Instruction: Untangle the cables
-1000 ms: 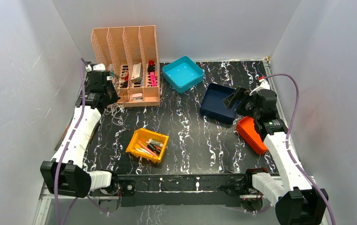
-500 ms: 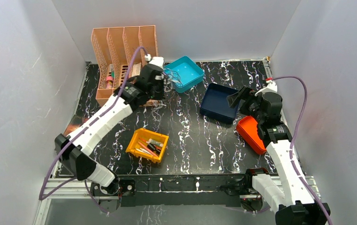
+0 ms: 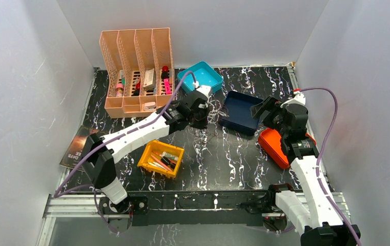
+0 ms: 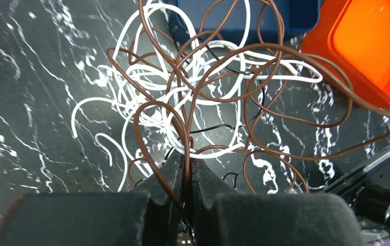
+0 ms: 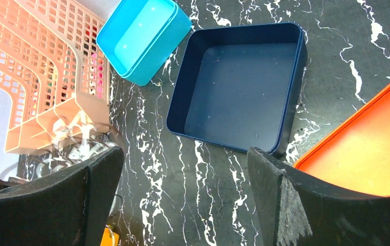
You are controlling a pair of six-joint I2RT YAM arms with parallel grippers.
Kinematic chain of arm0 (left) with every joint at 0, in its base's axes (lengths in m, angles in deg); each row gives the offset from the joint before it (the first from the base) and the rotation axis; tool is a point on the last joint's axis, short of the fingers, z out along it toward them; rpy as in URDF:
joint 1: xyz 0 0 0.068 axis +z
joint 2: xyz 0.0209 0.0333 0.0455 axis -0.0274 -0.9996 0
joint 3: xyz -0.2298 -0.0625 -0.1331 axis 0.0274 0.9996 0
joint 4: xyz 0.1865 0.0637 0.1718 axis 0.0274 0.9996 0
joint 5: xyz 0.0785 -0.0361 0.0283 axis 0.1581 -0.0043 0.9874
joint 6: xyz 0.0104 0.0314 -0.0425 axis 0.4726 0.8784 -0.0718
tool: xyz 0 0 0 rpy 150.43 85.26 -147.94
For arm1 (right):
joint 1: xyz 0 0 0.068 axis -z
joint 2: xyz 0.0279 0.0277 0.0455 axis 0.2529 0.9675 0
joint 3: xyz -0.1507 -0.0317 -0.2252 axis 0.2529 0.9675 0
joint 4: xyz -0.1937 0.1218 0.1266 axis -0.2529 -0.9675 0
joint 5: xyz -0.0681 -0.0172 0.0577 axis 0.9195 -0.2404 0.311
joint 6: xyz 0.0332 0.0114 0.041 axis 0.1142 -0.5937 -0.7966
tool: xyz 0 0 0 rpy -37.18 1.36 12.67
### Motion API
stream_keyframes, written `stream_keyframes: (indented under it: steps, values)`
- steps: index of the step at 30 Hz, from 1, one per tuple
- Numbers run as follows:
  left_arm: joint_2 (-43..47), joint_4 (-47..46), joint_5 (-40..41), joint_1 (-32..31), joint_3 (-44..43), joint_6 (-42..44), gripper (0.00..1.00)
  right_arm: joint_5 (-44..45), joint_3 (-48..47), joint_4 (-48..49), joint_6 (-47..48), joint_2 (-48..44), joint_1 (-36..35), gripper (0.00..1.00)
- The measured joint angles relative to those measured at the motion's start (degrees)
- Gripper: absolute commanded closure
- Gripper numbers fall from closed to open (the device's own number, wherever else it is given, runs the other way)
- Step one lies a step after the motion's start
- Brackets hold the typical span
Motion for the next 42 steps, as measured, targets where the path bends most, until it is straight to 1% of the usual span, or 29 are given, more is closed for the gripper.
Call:
stream_keyframes:
  steps: [2,4,6,8,12,13,21,27,30,34,36,38,42]
  values:
    - [-0.81,-0.9,-0.66,-0.94,1.66,0.0,0.98,0.15,0.02,-0.13,-0.09,0.09,0.0,0.02]
    - [-1.27,-1.22,-1.64,-1.79,3.85,0.09,0.92,0.28,0.02,-0.11,-0.09,0.09,0.0,0.02]
    - [-1.36,-1.25,-2.27,-2.32,5.49,0.37,0.81,0.33,0.04,-0.11,-0.13,0.09,0.0,0.02]
    - [-1.36,-1.46,-2.62,-2.71,7.04,0.76,0.74,0.31,0.31,0.11,-0.17,0.09,0.0,0.02]
    - [-1.36,-1.92,-2.78,-2.78,8.7,0.98,0.55,0.28,1.46,0.04,-0.37,0.15,0.0,0.02]
    - [-1.33,-2.14,-2.73,-2.78,8.76,1.03,0.52,0.28,1.62,0.0,-0.39,0.2,0.0,0.02]
    - [0.79,-1.55,0.85,-2.78,8.68,1.14,0.4,0.26,1.81,0.02,-0.57,0.61,0.0,0.02]
    - [8.44,3.52,4.17,-2.78,9.05,0.39,0.35,0.07,1.81,0.04,-0.61,1.25,0.0,0.02]
    - [14.47,6.95,4.09,-2.78,11.1,-0.92,0.32,-0.13,1.84,0.04,-0.59,1.92,0.0,0.02]
    - [19.39,11.98,2.27,-2.78,18.34,-2.64,0.3,-0.59,1.86,0.07,-0.55,2.84,0.0,0.02]
    - [19.37,13.88,-0.07,-2.78,21.55,-3.5,0.29,-1.22,1.9,0.09,-0.44,3.21,0.0,0.02]
    - [17.99,12.24,-3.1,-2.78,23.37,-3.82,0.28,-1.51,1.9,0.07,-0.24,3.5,0.0,0.02]
    - [14.36,10.27,-3.5,-2.78,23.96,-3.8,0.24,-1.46,1.9,0.02,0.09,3.34,0.0,0.02]
